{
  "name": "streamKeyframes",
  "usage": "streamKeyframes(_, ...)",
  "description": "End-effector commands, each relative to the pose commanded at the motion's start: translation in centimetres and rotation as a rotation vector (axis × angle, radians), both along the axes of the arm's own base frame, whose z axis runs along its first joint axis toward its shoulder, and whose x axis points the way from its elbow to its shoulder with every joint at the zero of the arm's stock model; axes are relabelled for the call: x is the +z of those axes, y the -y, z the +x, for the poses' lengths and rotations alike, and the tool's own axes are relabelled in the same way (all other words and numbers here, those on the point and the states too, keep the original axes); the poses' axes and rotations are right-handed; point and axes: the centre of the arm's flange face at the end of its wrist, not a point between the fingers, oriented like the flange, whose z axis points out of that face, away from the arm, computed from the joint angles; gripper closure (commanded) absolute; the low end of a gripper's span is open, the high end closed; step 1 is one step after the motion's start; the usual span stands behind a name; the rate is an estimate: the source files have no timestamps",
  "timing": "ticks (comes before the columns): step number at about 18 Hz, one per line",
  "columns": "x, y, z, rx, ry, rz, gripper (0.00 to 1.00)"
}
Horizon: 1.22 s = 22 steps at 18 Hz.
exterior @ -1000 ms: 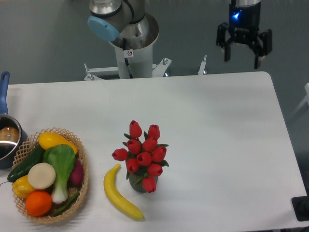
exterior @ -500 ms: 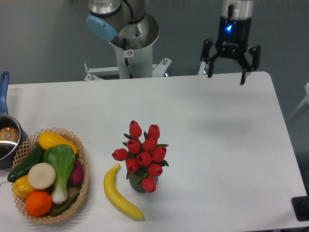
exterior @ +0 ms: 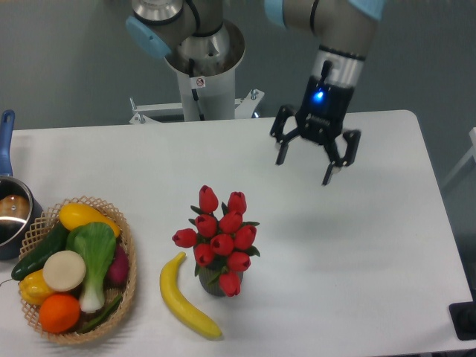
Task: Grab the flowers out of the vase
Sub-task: 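Move the open gripper down over the tulip stems above the vase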
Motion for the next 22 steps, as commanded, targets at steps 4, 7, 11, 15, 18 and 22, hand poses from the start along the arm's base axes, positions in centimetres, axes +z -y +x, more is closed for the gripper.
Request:
streamKeyframes(4, -1.5, -1.5, -0.1, -0.041, 0.140, 0.174, 0.00)
streamKeyframes(7, -2.3, -2.1, -0.1, -0.045, 0.192, 0.202, 0.00)
streamKeyframes(11, -3.7, -3.8, 0.3, -0.070, 0.229, 0.200, 0.00)
streamKeyframes(15, -5.0, -4.9, 0.5, -0.087, 0.261, 0.203, 0.00)
streamKeyframes(18, -5.2, -5.6, 1.0, -0.100, 0.268, 0.199, 0.00)
streamKeyframes(22, -4.9, -6.7, 0.9, -0.112, 0.270, 0.199, 0.00)
